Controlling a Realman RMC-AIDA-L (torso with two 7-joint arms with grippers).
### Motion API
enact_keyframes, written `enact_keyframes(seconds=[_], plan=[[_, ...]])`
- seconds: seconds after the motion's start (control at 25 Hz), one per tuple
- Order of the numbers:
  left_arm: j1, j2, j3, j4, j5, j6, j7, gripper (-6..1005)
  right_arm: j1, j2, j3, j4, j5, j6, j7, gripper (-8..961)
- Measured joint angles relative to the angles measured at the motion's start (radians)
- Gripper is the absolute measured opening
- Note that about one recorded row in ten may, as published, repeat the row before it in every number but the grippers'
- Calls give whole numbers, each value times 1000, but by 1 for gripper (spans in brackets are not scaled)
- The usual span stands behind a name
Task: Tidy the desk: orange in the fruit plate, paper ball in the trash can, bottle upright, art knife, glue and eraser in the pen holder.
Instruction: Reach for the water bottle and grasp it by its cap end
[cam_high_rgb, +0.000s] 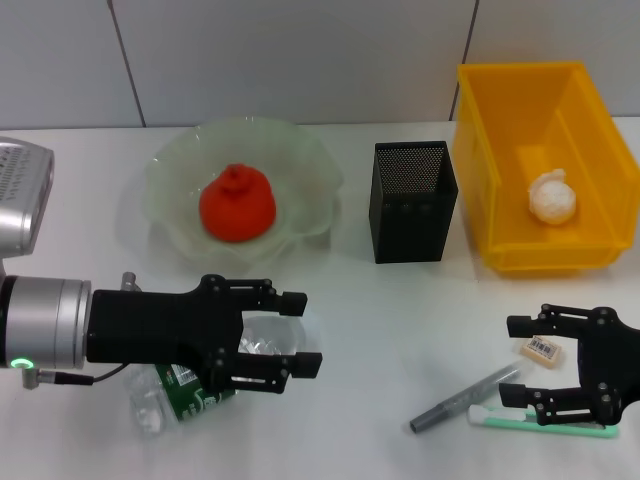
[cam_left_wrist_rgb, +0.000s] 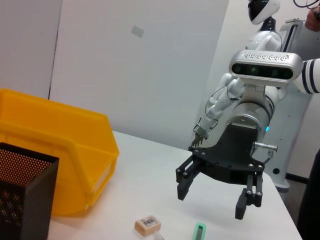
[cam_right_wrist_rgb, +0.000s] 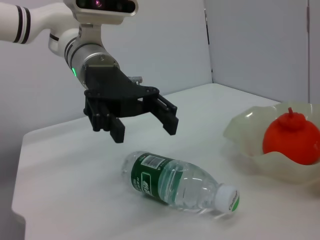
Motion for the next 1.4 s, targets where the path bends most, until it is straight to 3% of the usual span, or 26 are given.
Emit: enact_keyframes(seconds=[0.16,0.32,0.52,0.6,0.68,0.8,1.0,1.4], plan=[[-16,-10,1,48,1,-9,-25,738,-2,1,6,-1,0,4,0,836],[-89,-14,65,149,38,-62,-165,738,-2,3,9,-1,-1,12,0,837],[-220,-19,97,239,252,-93,-407,734,-2,3,11,-1,1,17,-1,838],[-280,-23,175,276,378,-127,-567,731,-2,3,11,-1,4,17,-1,838],[-291,-23,210,284,408,-145,-613,728,-2,2,11,-2,4,17,-1,838],[-328,-26,355,294,525,-220,-762,724,-2,2,12,-2,5,18,-2,838],[-345,-29,475,279,579,-276,-847,717,-1,1,14,-2,6,18,2,837],[-344,-29,533,214,601,-366,-898,703,7,3,16,-3,8,18,6,837]])
